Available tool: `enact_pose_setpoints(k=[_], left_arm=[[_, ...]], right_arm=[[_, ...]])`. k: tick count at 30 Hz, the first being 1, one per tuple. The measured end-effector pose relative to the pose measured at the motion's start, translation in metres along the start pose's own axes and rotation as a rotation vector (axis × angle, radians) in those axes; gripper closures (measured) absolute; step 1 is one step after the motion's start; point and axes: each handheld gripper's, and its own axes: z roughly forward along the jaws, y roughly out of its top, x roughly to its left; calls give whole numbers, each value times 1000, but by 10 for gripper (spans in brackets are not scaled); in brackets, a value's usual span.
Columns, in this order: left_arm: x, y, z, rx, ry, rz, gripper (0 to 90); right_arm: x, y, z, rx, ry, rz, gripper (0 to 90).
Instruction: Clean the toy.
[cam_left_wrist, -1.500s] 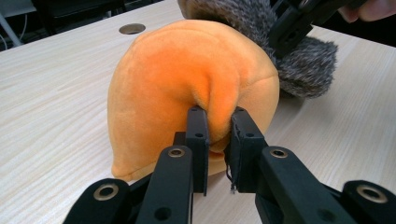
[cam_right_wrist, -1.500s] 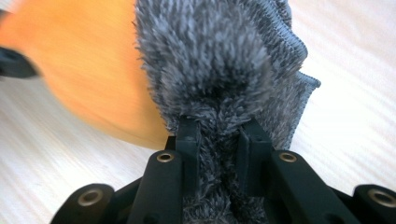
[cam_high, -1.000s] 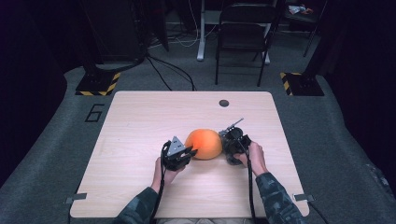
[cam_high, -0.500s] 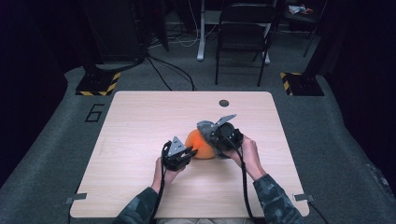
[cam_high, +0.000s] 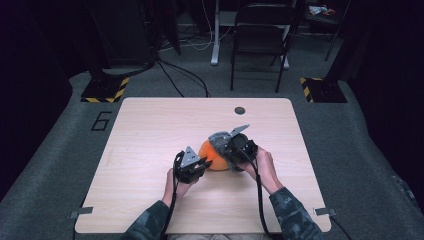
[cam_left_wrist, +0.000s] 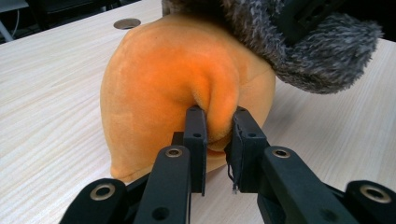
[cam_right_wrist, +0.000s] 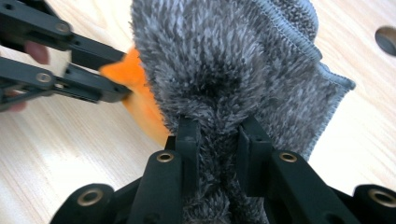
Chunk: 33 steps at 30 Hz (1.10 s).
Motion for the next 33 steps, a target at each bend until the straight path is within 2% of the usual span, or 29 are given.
enact_pose_setpoints(k=[3,4,6,15,17,19,22,23,28,29,33], left_arm=[[1,0,0,5,-5,1,785],[1,0,-1,6,-5,0,785],[2,0,-1,7,-7,0,784],[2,-1,0,4,-3,-1,782],[2,-1,0,5,-6,-3,781],[2,-1,0,8,-9,-3,779],[2,-1,0,4,-8,-12,778],[3,-2,0,6,-9,-12,777],[5,-2,-1,6,-3,-12,775],[6,-2,-1,6,-2,-12,776],[6,-2,-2,-1,1,-30,775]], right_arm=[[-8,-4,3,24,0,46,733],[-12,-6,5,34,4,43,733],[-19,-10,8,49,4,84,733],[-38,-24,23,101,4,171,733],[-40,-26,26,111,-6,167,732],[-42,-30,33,131,-4,185,732],[-45,-36,41,160,-14,188,733],[-46,-38,44,169,-12,204,733],[-50,-47,59,222,-12,207,733],[-51,-47,60,214,-3,221,733],[-52,-44,52,220,-25,194,737]])
